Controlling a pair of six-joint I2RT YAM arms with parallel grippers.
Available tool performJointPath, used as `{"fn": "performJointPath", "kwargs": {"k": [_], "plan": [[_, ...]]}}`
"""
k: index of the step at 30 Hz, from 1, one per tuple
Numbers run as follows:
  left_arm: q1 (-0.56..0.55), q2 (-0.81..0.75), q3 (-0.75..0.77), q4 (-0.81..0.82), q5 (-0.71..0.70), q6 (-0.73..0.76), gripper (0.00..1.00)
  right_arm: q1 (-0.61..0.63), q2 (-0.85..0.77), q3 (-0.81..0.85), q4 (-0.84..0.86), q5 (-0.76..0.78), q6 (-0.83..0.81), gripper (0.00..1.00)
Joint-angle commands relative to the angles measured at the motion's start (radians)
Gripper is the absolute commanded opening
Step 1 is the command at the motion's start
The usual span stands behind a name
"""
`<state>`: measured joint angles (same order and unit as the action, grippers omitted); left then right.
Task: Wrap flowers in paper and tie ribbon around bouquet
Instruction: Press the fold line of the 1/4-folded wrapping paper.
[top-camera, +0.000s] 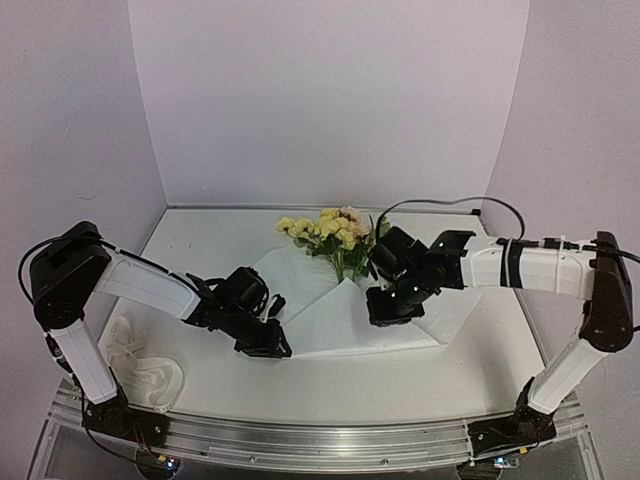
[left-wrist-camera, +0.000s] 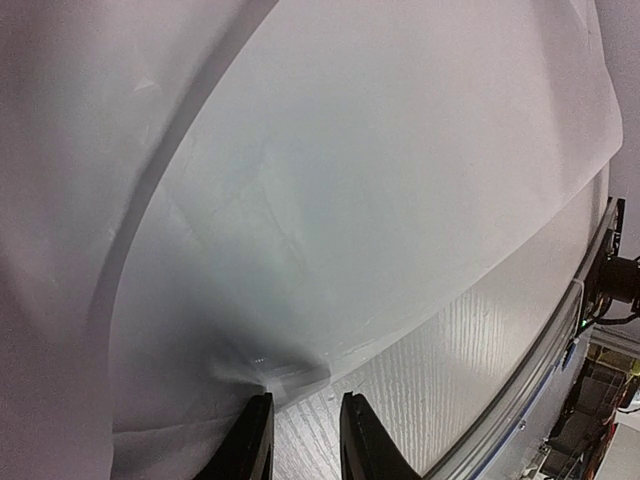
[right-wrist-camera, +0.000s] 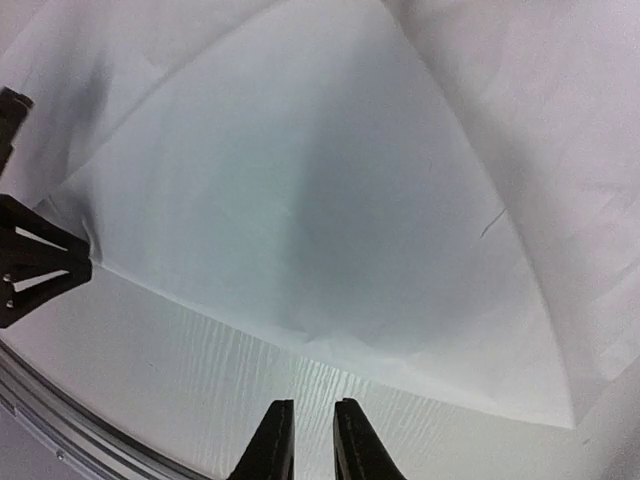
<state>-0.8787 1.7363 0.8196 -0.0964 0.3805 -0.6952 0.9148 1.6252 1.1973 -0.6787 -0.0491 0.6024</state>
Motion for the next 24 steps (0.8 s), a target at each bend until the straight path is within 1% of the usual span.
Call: {"fn": "performJointPath", "kwargs": {"k": [1,8,14,19,24], "plan": [[-0.005,0.005,-0.031,-0.008,-0.032,-0.02,0.25,0.014,0.006,-0.126,0.166,-0.128,0.278,0.11],[-0.006,0.008,-0.034,-0.003,-0.029,-0.03,0.24,0.03,0.058,-0.198,0.313,-0.121,0.365,0.1],[-0.006,0.009,-0.033,-0.003,-0.028,-0.034,0.24,0.029,0.095,-0.243,0.392,-0.09,0.401,0.1],[-0.006,0.009,-0.034,-0.006,-0.029,-0.034,0.23,0.027,0.105,-0.272,0.429,-0.05,0.396,0.11],[-0.006,0.008,-0.033,-0.008,-0.029,-0.033,0.23,0.028,0.1,-0.3,0.474,-0.055,0.436,0.11]]}}
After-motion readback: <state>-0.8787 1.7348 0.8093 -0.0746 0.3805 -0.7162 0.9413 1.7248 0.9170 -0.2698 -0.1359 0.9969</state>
